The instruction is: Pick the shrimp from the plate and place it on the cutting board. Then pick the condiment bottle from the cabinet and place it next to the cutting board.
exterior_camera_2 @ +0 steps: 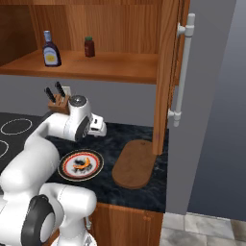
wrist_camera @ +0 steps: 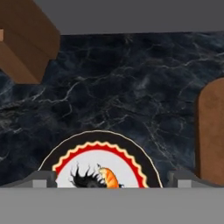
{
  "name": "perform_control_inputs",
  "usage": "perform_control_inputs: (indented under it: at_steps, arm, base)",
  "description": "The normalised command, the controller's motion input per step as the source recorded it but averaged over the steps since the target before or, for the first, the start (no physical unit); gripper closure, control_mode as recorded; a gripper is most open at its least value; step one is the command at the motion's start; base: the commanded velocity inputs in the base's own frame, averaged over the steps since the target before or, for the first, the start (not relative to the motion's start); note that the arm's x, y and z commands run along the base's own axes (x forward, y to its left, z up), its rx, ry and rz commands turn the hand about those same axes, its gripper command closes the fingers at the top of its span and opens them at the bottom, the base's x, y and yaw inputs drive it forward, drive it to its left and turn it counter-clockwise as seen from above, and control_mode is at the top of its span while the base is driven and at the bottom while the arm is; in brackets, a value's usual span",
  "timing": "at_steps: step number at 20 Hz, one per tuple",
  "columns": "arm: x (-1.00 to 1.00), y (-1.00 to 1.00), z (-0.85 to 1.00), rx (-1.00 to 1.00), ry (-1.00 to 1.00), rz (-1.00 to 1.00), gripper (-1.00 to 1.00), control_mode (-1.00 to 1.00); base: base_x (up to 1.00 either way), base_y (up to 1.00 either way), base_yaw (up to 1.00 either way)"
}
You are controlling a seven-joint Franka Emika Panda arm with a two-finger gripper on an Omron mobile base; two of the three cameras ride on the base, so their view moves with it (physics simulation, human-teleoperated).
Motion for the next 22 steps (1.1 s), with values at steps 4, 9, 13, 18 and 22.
perform_control_inputs:
  at_steps: [4,9,13,18,22]
  arm:
    - [0.06,0.04,-0.32,0.00,0.00,0.05,-1.00,-1.00]
    - [0.06,0.04,-0.32,0.00,0.00,0.05,-1.00,-1.00]
    - [0.06,0.06,-0.32,-0.01,0.00,0.05,-1.00,-1.00]
    - [0.02,0.05,-0.27,-0.01,0.00,0.05,-1.00,-1.00]
    - [0.02,0.02,-0.18,0.00,0.02,0.01,-1.00,-1.00]
  base:
    - [0.00,0.00,0.00]
    - [0.00,0.00,0.00]
    - [0.00,0.00,0.00]
    - [0.00,0.00,0.00]
    - [0.00,0.00,0.00]
